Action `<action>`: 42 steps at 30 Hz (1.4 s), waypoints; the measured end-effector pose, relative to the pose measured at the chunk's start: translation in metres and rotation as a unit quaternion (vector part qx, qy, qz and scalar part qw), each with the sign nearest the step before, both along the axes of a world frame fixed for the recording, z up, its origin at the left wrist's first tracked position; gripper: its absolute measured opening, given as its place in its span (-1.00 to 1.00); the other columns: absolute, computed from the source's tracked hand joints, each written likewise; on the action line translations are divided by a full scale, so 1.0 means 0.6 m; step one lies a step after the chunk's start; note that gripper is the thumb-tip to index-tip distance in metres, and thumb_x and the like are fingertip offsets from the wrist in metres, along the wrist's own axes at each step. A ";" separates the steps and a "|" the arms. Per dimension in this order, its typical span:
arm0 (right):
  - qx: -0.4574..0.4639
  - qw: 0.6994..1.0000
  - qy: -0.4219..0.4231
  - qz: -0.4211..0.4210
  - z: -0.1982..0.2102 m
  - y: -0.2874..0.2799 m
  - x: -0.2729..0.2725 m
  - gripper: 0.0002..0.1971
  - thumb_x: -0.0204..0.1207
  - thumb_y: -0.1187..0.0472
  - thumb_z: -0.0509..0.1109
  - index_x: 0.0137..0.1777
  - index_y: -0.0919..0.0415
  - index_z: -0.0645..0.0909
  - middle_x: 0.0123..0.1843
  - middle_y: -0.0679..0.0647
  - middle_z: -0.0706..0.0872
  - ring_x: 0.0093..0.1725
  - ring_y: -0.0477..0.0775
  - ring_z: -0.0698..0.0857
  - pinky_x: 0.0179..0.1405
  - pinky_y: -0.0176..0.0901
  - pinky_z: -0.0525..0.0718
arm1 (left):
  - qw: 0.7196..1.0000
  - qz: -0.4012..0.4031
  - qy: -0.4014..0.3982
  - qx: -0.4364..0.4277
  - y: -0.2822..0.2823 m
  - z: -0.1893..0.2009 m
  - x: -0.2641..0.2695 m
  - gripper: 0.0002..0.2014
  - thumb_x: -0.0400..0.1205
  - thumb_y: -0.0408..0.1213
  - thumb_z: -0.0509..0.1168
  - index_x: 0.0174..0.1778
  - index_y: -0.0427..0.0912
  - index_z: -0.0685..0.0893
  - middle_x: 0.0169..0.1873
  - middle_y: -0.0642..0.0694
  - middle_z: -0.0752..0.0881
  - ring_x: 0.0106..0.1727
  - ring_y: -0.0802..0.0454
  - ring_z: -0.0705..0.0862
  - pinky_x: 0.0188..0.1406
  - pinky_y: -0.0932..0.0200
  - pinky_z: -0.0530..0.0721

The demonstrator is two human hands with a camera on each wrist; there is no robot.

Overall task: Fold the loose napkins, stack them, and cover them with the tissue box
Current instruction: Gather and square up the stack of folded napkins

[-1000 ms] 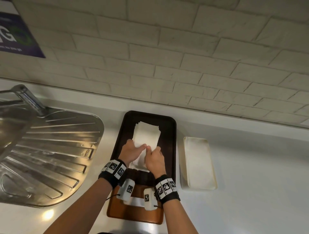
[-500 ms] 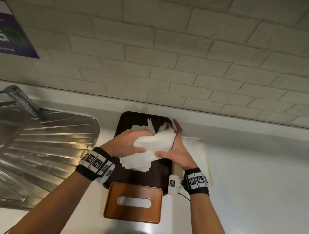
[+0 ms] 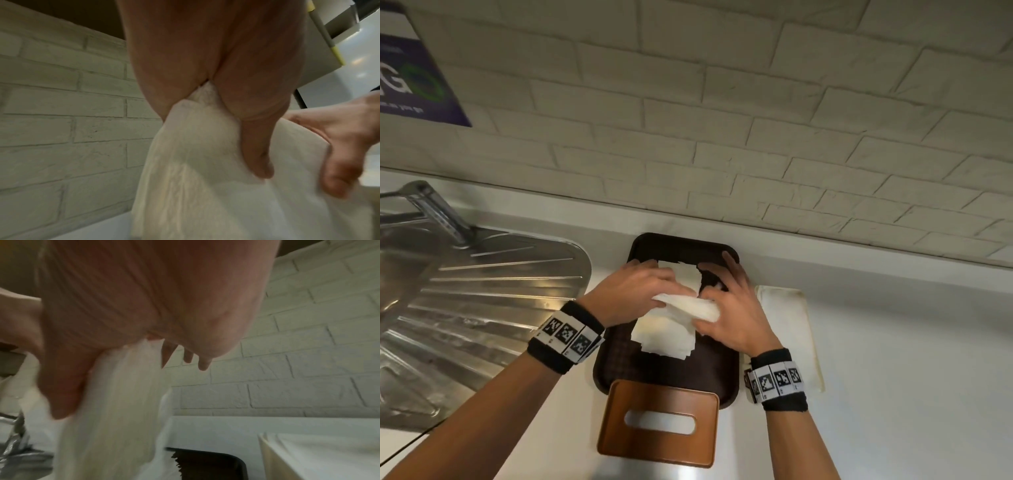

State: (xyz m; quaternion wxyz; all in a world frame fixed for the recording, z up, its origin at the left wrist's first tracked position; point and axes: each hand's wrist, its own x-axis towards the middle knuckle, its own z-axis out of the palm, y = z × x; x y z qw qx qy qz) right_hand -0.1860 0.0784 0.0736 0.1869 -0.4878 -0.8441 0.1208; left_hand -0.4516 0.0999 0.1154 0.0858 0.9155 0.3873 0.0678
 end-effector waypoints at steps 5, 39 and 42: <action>-0.094 0.977 0.176 -0.081 0.008 -0.006 0.025 -0.60 0.43 0.11 0.74 0.18 0.01 0.66 0.14 -0.13 0.81 0.25 -0.11 0.75 0.27 0.00 0.76 | 0.966 0.166 -0.143 -0.140 0.002 -0.017 -0.043 -0.56 0.62 -0.14 0.63 0.41 0.17 0.75 0.26 0.22 0.75 0.22 0.22 0.69 0.27 0.26 0.66; -0.066 0.844 0.405 -0.346 0.111 -0.228 0.128 -0.27 0.62 0.41 0.50 0.55 -0.37 0.39 -0.02 -0.16 0.78 -0.30 0.08 0.72 -0.30 0.01 0.75 | 0.903 0.059 -0.343 -0.251 0.070 0.124 0.243 -0.24 0.45 -0.10 0.77 0.52 0.25 0.56 0.46 0.31 0.65 0.49 0.21 0.63 0.43 0.21 0.62; -0.052 0.828 0.394 -0.395 0.085 -0.252 0.167 -0.49 0.71 0.25 0.48 0.48 -0.31 0.47 -0.22 0.04 0.74 -0.48 0.03 0.53 -0.37 -0.03 0.61 | 0.928 0.025 -0.279 -0.246 0.091 0.096 0.342 -0.30 0.49 -0.05 0.73 0.50 0.25 0.54 0.37 0.13 0.74 0.38 0.02 0.70 0.38 0.05 0.67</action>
